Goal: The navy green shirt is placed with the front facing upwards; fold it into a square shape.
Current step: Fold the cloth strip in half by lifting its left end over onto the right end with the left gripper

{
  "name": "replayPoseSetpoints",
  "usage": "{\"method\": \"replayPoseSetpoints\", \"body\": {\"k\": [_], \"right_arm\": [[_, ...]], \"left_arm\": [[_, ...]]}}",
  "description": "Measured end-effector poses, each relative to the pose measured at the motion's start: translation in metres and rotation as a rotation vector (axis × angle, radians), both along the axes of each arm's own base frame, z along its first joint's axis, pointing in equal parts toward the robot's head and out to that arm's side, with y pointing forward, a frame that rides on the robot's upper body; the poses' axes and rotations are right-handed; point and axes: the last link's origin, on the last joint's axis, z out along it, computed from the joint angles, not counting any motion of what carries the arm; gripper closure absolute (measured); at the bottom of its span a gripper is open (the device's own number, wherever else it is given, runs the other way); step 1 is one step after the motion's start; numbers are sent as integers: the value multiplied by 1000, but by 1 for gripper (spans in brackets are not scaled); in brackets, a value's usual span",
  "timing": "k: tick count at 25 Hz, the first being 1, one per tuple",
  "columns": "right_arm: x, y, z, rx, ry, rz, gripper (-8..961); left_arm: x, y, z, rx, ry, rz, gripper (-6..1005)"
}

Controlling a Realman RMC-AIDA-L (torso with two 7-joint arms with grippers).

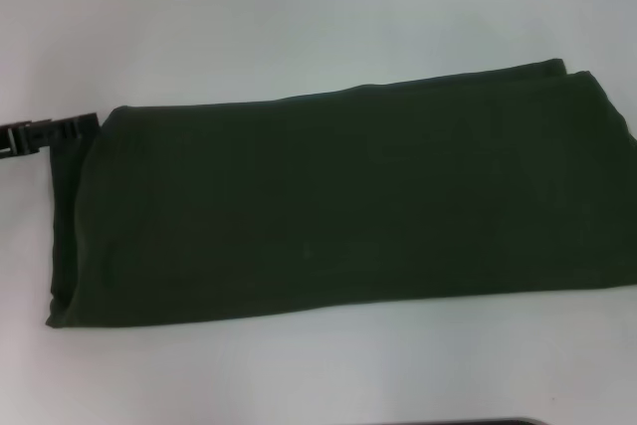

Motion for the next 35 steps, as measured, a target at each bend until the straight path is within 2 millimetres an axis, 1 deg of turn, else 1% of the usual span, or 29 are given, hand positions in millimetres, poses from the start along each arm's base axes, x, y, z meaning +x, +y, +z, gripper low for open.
{"method": "replayPoseSetpoints", "body": {"k": [5,18,26,35], "right_arm": [[1,-1,0,2,1,-6,54],[3,-4,-1,5,6,-17,54],[4,-4,-2,4,7,-19,54],[4,-5,-2,6,10,-19,54]], "left_arm": [[-7,-2,-1,-18,31,38,97],[-11,-4,-5,-68,69,64,99],[-12,-4,-6,-84,78,73,101],[-9,-8,-8,-123,67,58,104]]}}
